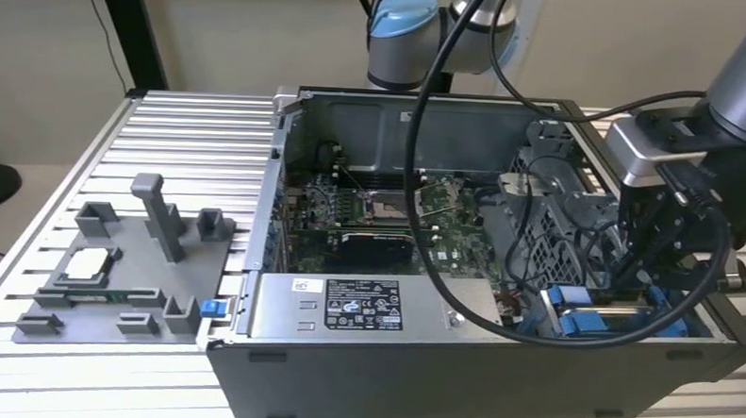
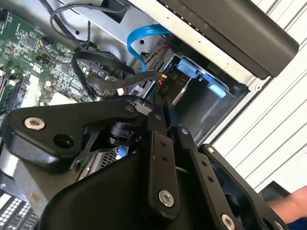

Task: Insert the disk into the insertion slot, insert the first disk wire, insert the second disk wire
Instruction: 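Insert the second disk wire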

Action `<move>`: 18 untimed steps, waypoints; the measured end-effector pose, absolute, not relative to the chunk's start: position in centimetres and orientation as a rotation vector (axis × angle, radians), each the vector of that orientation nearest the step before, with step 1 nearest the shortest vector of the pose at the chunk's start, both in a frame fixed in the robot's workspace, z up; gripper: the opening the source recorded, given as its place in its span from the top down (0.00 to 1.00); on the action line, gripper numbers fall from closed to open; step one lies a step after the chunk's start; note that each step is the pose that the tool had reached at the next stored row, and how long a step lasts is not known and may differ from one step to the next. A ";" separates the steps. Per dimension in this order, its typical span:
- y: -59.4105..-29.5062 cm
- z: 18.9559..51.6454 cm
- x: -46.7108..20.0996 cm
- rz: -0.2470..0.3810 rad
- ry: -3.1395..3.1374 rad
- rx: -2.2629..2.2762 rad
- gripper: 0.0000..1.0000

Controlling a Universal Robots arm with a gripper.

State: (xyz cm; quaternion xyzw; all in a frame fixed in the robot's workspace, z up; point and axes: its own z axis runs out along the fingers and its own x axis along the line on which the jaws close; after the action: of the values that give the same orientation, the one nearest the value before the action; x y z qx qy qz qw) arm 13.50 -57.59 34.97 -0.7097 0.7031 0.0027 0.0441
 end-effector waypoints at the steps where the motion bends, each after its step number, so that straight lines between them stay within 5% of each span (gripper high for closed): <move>1: -57.6 34.9 13.5 0.008 2.151 -2.167 1.00; 18: -57.5 34.2 13.4 0.001 2.179 -2.136 1.00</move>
State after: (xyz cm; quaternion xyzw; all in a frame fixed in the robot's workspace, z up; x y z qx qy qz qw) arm 13.38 -57.51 34.18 -0.6993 0.7134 0.0005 0.0453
